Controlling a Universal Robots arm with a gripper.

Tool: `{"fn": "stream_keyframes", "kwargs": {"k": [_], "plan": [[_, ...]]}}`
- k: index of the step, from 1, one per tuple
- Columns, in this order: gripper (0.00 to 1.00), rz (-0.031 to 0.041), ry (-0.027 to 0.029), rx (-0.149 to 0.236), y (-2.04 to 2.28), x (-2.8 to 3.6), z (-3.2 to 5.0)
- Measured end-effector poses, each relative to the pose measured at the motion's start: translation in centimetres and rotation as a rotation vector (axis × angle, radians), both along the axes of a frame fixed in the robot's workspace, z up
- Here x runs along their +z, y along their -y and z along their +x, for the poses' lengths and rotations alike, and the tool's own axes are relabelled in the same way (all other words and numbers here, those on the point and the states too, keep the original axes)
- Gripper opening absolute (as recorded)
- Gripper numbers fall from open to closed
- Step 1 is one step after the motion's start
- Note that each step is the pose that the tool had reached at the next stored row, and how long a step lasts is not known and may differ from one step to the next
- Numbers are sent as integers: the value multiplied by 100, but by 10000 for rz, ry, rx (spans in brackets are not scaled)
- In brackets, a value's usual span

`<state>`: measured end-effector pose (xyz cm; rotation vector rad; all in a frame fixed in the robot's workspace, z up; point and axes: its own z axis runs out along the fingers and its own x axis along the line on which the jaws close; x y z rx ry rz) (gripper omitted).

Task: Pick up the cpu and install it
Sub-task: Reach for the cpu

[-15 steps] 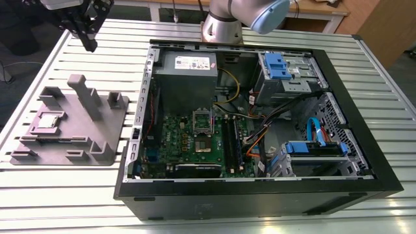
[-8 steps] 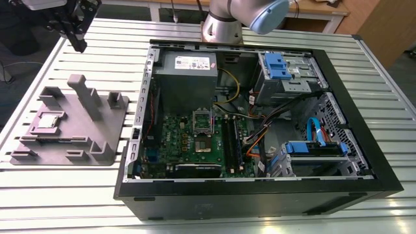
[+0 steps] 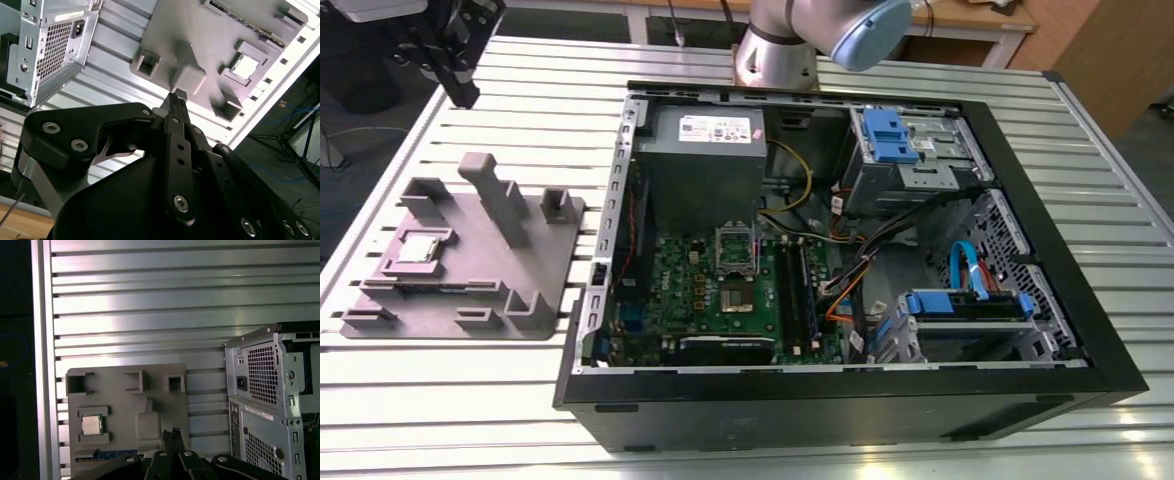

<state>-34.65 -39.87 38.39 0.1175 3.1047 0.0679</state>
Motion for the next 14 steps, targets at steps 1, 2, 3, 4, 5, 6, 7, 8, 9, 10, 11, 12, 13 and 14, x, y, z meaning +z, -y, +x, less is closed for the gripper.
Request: {"fn": "stream_keyframes", "kwargs": {"k": [1,2,3,4,5,6,7,8,9,10,11,12,13,14], "plan": [[11,0,0,0,0,-3,-21],[11,0,0,0,0,-6,-42],[11,0,0,1,0,-9,-63],[11,0,0,0,0,-11,-84],[11,-1,0,1,0,-13,-103],[11,-1,-1,1,0,-15,-122],[11,-1,-1,1,0,-17,-139],[11,0,0,1,0,-20,-155],[11,0,0,1,0,-21,-169],[11,0,0,0,-1,-23,-182],[11,0,0,0,0,-24,-189],[11,0,0,1,0,-24,-191],[11,0,0,2,0,-24,-191],[11,0,-1,1,0,-24,-193]]}}
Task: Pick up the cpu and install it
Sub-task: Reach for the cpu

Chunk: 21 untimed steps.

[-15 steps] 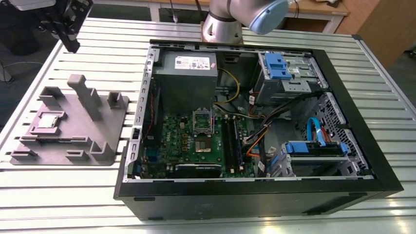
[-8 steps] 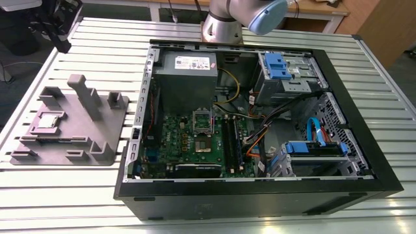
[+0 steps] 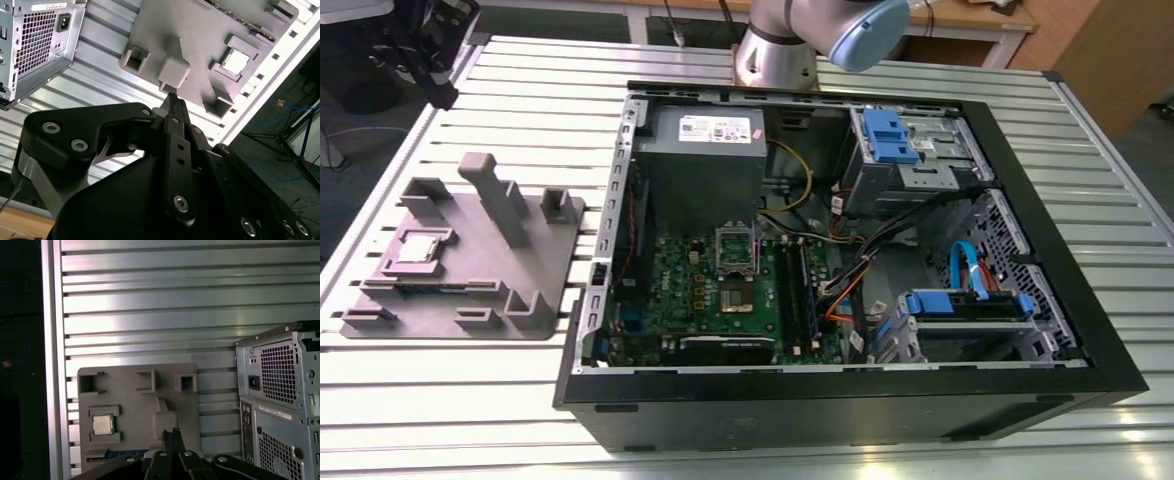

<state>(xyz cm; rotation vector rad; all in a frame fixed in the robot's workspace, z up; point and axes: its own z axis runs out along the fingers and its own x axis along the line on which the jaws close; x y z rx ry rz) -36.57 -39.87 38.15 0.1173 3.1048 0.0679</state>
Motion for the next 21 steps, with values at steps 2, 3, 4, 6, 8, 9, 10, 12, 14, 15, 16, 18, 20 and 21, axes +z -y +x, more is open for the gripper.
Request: {"fn": "stream_keyframes", "kwargs": {"k": [2,3,4,6,8,9,10,12,14,15,16,18,20,21], "plan": [[11,0,0,-1,0,0,-1],[11,1,1,0,0,0,-1],[11,0,0,0,0,0,-1],[11,0,0,0,0,-1,-2],[11,1,1,-1,0,-7,-7],[11,1,1,-1,0,-10,-11],[11,0,1,-2,-1,-13,-17],[11,0,0,-1,0,-20,-33],[11,0,1,-1,0,-31,-55],[11,1,2,-1,0,-37,-68],[11,0,1,-1,0,-44,-82],[11,0,1,-1,0,-60,-108],[11,1,3,-1,0,-77,-134],[11,1,3,-1,0,-85,-144]]}}
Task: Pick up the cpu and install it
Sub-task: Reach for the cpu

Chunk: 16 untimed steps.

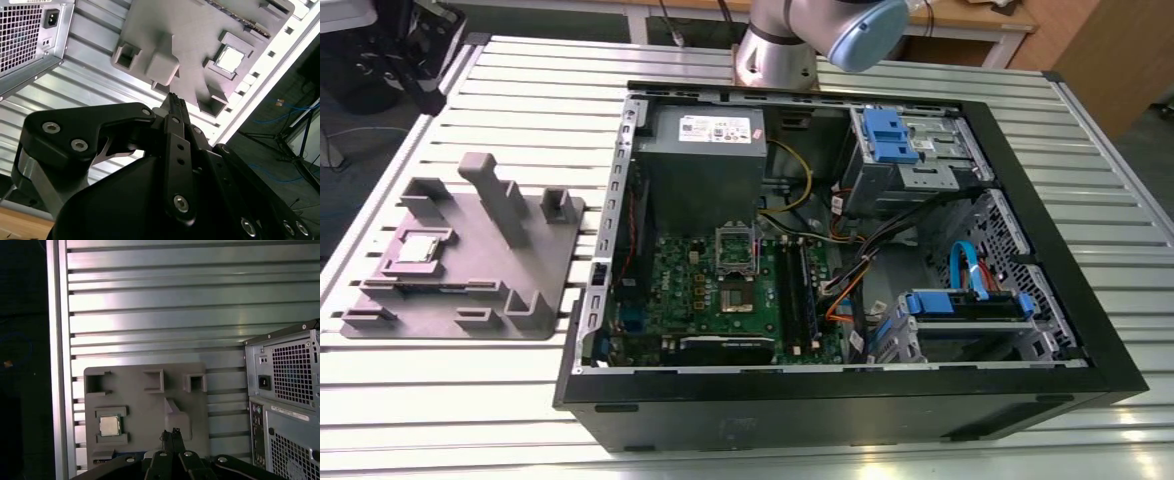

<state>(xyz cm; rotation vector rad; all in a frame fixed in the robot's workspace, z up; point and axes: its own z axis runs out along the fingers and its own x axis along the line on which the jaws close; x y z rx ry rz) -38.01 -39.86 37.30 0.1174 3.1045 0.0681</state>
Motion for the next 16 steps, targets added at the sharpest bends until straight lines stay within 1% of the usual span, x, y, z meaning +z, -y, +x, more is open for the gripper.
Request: {"fn": "stream_keyframes", "kwargs": {"k": [3,8,12,16], "plan": [[11,-1,-2,0,0,-23,-39],[11,-1,-2,0,0,-76,-145],[11,-2,-1,0,0,-131,-220],[11,-3,0,0,0,-201,-286]]}}
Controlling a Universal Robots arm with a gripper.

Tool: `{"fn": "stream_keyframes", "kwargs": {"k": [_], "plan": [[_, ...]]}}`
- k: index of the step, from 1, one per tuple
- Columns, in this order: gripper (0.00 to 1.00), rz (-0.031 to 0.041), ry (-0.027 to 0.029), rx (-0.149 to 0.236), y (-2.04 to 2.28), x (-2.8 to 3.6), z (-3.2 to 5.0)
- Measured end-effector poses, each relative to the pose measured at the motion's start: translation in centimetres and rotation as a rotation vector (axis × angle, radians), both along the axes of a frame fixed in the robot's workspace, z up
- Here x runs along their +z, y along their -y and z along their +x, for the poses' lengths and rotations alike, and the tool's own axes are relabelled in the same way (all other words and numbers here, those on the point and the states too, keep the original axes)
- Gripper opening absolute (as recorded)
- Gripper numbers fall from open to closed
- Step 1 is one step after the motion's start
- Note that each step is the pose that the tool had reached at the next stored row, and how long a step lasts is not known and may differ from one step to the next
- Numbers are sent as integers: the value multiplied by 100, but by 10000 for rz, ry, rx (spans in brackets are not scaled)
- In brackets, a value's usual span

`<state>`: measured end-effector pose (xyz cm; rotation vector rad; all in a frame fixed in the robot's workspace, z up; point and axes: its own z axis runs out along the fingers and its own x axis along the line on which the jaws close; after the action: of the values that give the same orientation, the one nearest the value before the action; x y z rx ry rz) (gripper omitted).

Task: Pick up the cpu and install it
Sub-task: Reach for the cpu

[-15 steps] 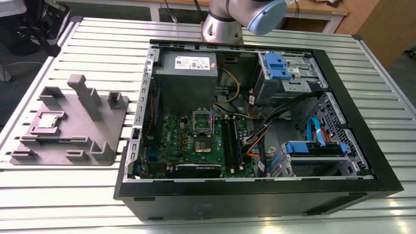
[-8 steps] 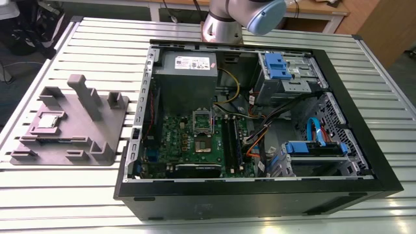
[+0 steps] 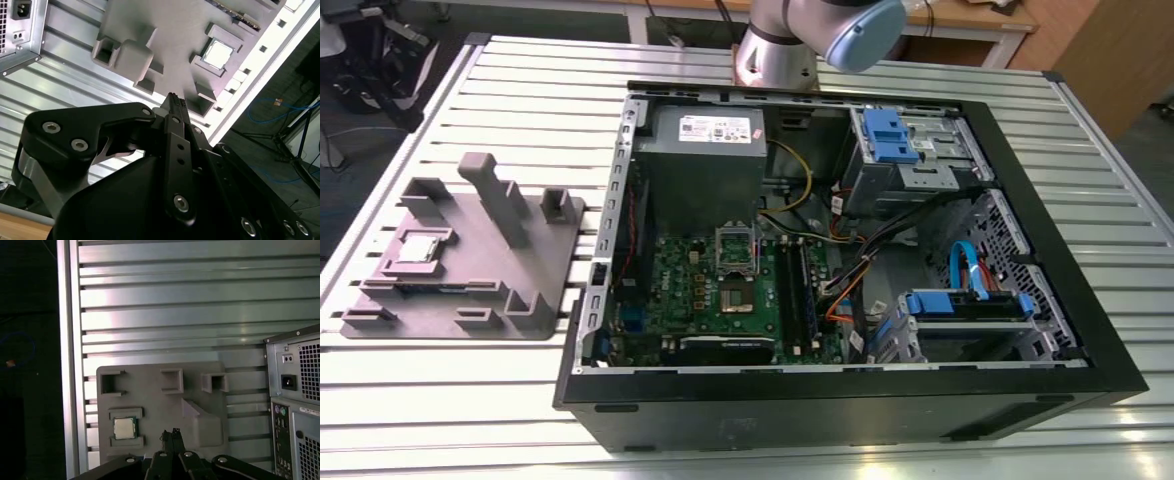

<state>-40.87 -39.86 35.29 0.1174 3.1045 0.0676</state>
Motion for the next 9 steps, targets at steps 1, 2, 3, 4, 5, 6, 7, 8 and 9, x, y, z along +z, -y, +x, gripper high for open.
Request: {"fn": "stream_keyframes", "kwargs": {"k": [1,2,3,4,5,6,7,8,9], "plan": [[11,-1,-1,0,0,-19,-18],[11,-1,0,0,0,-37,-33],[11,-1,0,0,0,-56,-49],[11,-1,-1,0,0,-73,-65],[11,-2,-1,0,0,-91,-81],[11,-3,-3,0,1,-108,-100],[11,-3,-3,0,1,-126,-119],[11,-2,-1,1,0,-144,-137],[11,-3,0,0,0,-161,-154]]}}
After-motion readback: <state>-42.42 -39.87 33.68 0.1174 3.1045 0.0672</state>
